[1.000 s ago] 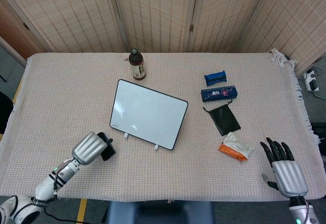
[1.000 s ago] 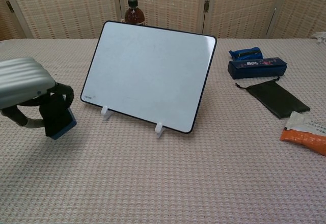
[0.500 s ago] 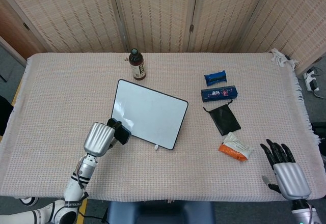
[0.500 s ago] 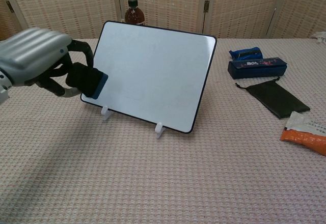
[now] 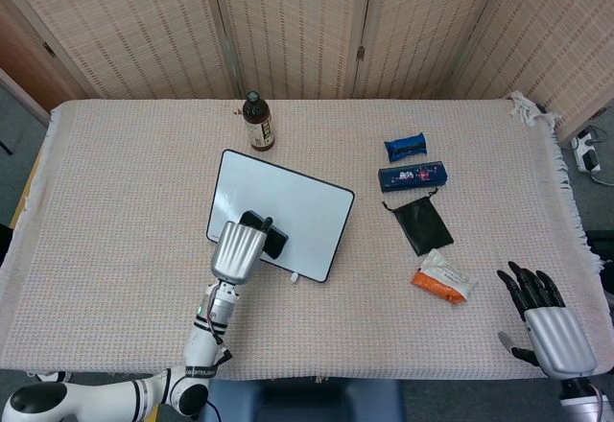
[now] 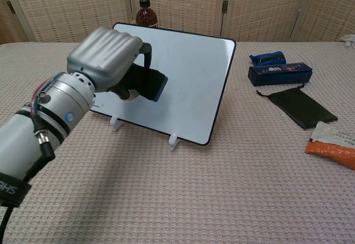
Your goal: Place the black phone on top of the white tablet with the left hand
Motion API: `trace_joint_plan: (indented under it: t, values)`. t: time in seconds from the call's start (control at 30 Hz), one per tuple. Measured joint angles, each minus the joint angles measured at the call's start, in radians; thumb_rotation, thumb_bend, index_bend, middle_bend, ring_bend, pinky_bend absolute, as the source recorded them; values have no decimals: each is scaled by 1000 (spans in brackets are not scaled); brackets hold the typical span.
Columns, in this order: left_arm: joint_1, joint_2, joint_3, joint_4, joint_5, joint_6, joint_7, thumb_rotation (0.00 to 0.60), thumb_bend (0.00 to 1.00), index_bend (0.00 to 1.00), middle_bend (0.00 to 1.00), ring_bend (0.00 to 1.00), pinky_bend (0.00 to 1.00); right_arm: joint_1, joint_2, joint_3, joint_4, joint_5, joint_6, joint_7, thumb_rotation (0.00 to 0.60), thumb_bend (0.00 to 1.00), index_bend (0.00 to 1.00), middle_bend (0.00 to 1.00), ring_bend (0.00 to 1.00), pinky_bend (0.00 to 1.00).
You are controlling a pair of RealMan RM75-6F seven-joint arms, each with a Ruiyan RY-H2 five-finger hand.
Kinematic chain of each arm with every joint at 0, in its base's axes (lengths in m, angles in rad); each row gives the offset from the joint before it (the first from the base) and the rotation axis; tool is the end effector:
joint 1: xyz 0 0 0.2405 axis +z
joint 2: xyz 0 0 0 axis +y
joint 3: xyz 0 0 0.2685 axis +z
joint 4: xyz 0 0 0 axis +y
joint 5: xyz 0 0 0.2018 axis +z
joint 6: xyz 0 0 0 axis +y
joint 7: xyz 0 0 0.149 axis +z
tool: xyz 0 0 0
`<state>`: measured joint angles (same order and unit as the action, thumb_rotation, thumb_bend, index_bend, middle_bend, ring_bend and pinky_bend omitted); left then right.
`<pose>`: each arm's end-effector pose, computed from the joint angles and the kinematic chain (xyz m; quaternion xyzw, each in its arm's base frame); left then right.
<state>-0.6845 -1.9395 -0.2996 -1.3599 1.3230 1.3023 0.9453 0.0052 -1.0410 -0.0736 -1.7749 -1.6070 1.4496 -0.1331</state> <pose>-0.0791 0.3234 -0.0523 -0.6989 -0.1676 -0.4043 0.5657 -0.3015 -0.1332 0.1573 0.6480 -0.4176 0.3250 0.5477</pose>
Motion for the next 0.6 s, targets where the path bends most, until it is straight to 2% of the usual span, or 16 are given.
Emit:
trace_joint_plan:
  t: [0.2,0.37,0.6]
  values:
    - [-57,-67,-31,98,-32,-22,16,600,352,654,1000,969,1000,-3,16,1,2,-4,8,36,600,294,0,0,0,0]
    - [-83,-96,-38,158,-41,-26,4,600,358,512,1000,968,1000,-8,25,0,5,-8,18,53,600,295,0,0,0,0]
    - [-103,-112,-28,188,-35,-26,-27,600,357,346,1000,964,1000,-12,27,-1,6,-15,23,58,600,295,0,0,0,0]
